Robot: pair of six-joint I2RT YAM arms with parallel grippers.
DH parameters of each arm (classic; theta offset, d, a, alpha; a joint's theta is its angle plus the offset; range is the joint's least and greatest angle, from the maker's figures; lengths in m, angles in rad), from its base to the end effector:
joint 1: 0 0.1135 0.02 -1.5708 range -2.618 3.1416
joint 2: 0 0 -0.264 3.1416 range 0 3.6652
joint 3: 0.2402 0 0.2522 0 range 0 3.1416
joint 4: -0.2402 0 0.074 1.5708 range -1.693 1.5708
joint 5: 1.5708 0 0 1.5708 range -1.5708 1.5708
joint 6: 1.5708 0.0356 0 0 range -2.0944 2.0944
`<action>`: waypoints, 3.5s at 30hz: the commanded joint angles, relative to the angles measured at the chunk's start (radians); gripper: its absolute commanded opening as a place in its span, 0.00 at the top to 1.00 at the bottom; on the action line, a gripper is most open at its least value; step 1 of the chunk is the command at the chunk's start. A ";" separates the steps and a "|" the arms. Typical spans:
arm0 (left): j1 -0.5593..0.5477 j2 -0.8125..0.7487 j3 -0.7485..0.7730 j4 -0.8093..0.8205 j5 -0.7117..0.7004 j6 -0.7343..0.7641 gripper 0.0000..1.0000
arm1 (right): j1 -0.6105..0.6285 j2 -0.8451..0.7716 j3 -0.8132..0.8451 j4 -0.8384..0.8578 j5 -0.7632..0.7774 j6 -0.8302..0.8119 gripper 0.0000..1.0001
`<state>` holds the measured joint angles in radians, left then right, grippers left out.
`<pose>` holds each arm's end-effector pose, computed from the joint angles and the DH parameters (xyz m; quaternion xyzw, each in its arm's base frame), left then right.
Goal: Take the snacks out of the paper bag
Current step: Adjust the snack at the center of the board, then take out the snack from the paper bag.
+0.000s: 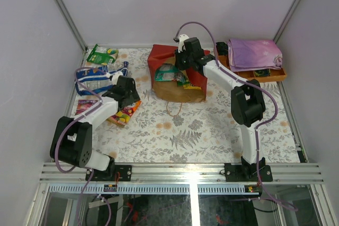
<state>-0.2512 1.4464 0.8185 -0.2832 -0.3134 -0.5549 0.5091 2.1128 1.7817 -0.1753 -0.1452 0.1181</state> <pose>0.2806 -0.0607 0.1949 -0.1913 0.9161 0.0103 0.3522 0.4366 0.2496 0.2638 -0.2030 0.8359 0.2156 0.4621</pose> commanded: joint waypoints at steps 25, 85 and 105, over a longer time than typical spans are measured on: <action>0.079 0.373 0.138 -0.004 0.089 -0.162 0.26 | -0.007 -0.051 -0.024 0.036 -0.007 0.008 1.00; -0.203 0.161 0.482 0.007 -0.054 0.130 0.00 | -0.007 -0.262 -0.156 -0.059 0.209 -0.268 1.00; 0.039 0.833 1.092 0.113 0.577 -0.200 0.06 | 0.001 -0.240 -0.184 -0.015 0.244 -0.081 1.00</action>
<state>-0.2096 2.1658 1.8137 -0.2035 0.1436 -0.6830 0.5095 1.8927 1.5837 -0.2371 0.0456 -0.0483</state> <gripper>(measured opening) 0.938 0.065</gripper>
